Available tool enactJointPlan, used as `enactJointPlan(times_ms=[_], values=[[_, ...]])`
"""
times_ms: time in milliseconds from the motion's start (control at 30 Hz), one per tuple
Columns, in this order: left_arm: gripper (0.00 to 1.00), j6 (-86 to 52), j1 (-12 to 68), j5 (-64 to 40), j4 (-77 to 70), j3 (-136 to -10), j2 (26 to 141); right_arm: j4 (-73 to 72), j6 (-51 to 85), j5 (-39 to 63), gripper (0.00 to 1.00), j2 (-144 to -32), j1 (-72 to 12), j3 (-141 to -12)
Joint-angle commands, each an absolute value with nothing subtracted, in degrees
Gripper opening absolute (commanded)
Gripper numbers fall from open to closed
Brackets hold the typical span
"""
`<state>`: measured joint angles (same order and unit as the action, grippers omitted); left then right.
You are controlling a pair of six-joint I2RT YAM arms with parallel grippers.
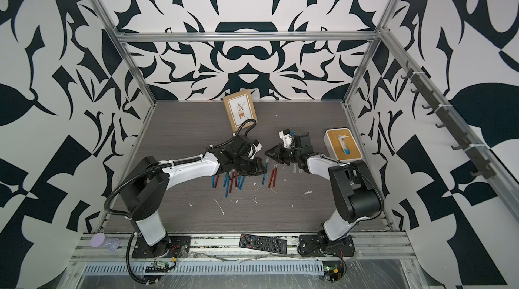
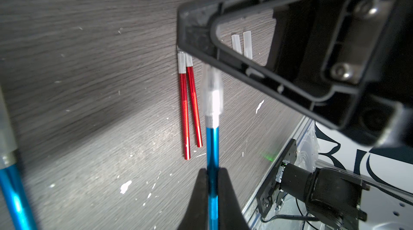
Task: Remove protective caps from carving knives
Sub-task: Remove the protective sleeve from the carving knife, then place the protective sleeve at the center of the board.
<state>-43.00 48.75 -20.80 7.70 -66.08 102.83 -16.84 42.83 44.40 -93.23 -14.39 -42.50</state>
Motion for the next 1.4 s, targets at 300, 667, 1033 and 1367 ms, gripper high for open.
enactJointPlan(times_ms=[300, 667, 1033, 1367], values=[[0.03, -41.31, 48.65, -20.81, 9.4, -66.97, 103.65, -20.82, 45.43, 45.78, 0.16, -94.9, -13.6, -45.51], [0.03, -40.27, 48.65, -20.92, 10.71, -67.05, 103.54, -21.21, 46.14, 46.75, 0.14, -95.89, -11.19, -47.31], [0.03, -39.65, 48.69, -20.79, 11.68, -67.3, 103.46, -14.44, 42.1, 46.33, 0.15, -94.8, -5.64, -50.06], [0.03, -39.8, 48.69, -19.75, 11.7, -67.41, 104.49, 16.49, 23.56, 30.54, 0.16, -89.44, -5.12, -53.66]])
